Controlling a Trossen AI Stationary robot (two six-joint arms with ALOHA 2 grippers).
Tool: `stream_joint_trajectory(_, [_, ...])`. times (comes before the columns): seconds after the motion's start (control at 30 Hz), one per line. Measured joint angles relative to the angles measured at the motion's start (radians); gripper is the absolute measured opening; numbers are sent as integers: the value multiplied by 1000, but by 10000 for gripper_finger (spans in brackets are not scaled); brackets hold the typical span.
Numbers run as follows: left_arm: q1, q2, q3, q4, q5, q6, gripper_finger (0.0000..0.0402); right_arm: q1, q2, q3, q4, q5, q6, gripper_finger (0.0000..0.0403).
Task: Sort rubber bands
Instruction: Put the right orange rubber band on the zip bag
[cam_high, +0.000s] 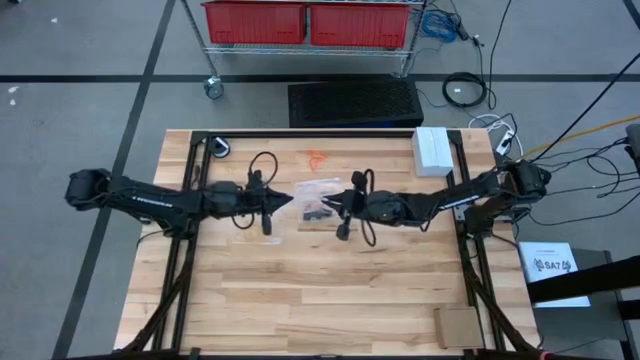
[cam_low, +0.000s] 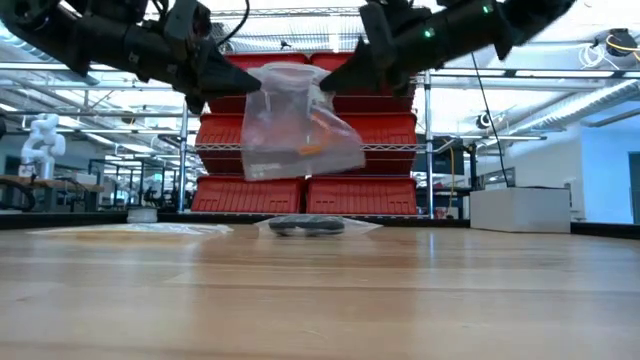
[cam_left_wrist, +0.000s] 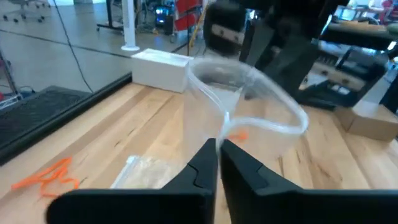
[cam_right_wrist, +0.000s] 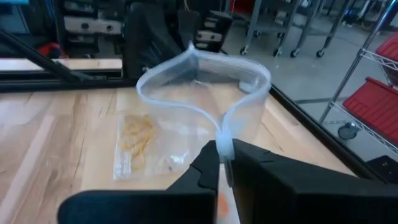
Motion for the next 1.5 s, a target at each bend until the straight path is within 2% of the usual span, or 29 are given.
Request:
stream_joint_trajectory(0.1, [0,41,0,45,51,8,54,0,0,51,-76,0,-1,1])
stream_joint_trajectory(0.3, [0,59,0,68,57,31,95,2,0,78,-142,0,-12,1])
stream_joint_trajectory(0.43, [-1,51,0,66,76,60,105,8,0,78,-150,5,-12,0])
stream_joint_trajectory(0.63, [-3,-14,0,37,98,84,94,14,-33,78,-203,62,-10,0])
stream_joint_trajectory(0.9, [-3,-88,0,2,115,82,81,23,-77,78,-237,68,-30,0])
stream_joint_trajectory(1.03, [-3,-89,0,4,100,82,60,25,-77,78,-246,68,-32,0])
stream_joint_trajectory(1.2, [-2,-89,0,14,91,106,10,25,-77,78,-278,68,-30,0])
stream_joint_trajectory(1.5, [4,-100,0,31,90,137,4,25,-77,79,-351,63,-8,0])
